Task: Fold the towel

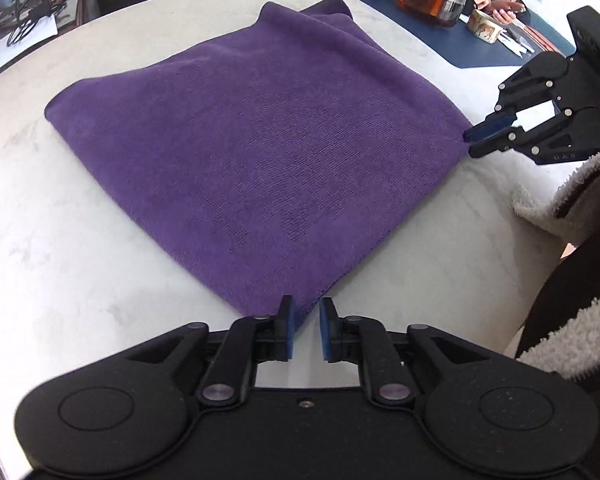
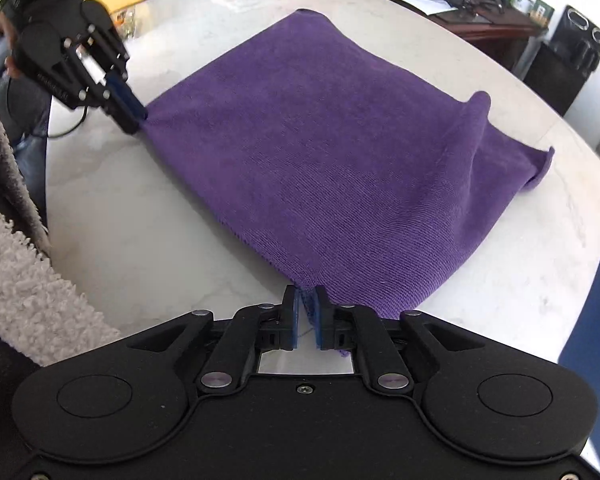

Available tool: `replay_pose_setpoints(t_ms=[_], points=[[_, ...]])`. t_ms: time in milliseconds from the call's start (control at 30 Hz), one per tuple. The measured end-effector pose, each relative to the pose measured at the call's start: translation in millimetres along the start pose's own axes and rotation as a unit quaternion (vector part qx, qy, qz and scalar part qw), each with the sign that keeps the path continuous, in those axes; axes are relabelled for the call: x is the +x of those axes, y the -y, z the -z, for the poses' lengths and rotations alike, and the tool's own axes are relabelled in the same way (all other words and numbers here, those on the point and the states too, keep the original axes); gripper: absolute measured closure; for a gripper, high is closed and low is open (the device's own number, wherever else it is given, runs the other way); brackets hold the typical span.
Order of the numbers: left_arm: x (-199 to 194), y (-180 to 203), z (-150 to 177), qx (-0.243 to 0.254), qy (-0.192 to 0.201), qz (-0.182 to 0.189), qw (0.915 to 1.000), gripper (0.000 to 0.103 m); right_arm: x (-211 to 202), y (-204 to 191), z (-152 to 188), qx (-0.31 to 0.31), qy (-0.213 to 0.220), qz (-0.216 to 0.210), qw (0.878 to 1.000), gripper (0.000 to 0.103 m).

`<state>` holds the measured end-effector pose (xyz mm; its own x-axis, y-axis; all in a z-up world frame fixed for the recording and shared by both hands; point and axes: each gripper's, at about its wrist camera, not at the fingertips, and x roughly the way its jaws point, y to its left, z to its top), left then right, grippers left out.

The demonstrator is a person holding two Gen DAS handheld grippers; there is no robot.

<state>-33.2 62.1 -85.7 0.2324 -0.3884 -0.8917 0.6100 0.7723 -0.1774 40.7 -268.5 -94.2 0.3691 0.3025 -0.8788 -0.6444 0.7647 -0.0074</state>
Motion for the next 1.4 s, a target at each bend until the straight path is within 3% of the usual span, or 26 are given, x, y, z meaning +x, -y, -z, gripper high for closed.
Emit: replay_pose_setpoints(t_ms=[167,300,500,833,1100,1233,1300,1400], points=[[-23.0,2.3,11.2,-0.003,0.012,-0.006,0.9999,0.084,-19.6,10.9,7.1,0.056,0.012,-0.043,0.997,0.062],[-46.1,-8.2,-2.8,-0.010,0.063,-0.030,0.9975,0.081,-45.7,17.9,4.7,0.076,0.055,-0.044,0.995,0.059],[-28.8,-18.1,-63.0,-0.041,0.120,-0.039,0.9912,0.080,-46.2,44.7,-24.7,0.159,0.117,0.013,0.980,0.057],[40.1,-5.9,-142.7,-0.093,0.122,-0.039,0.9875,0.079,-9.7,111.1,-29.3,0.300,0.180,0.091,0.932,0.057],[70.3,-19.2,-142.6,-0.116,0.090,-0.069,0.9867,0.080,28.7,193.5,-27.5,0.345,0.170,0.119,0.915,0.057],[59.0,-22.3,-138.4,-0.117,0.098,-0.084,0.9847,0.079,34.9,212.0,-29.9,0.368,0.167,0.100,0.909,0.057],[50.7,-23.5,-133.5,-0.119,0.102,-0.085,0.9839,0.079,27.5,203.4,-31.8,0.352,0.179,0.074,0.916,0.057],[42.6,-24.6,-122.7,-0.125,0.094,-0.085,0.9841,0.079,13.2,168.4,-29.7,0.288,0.192,0.020,0.938,0.057]])
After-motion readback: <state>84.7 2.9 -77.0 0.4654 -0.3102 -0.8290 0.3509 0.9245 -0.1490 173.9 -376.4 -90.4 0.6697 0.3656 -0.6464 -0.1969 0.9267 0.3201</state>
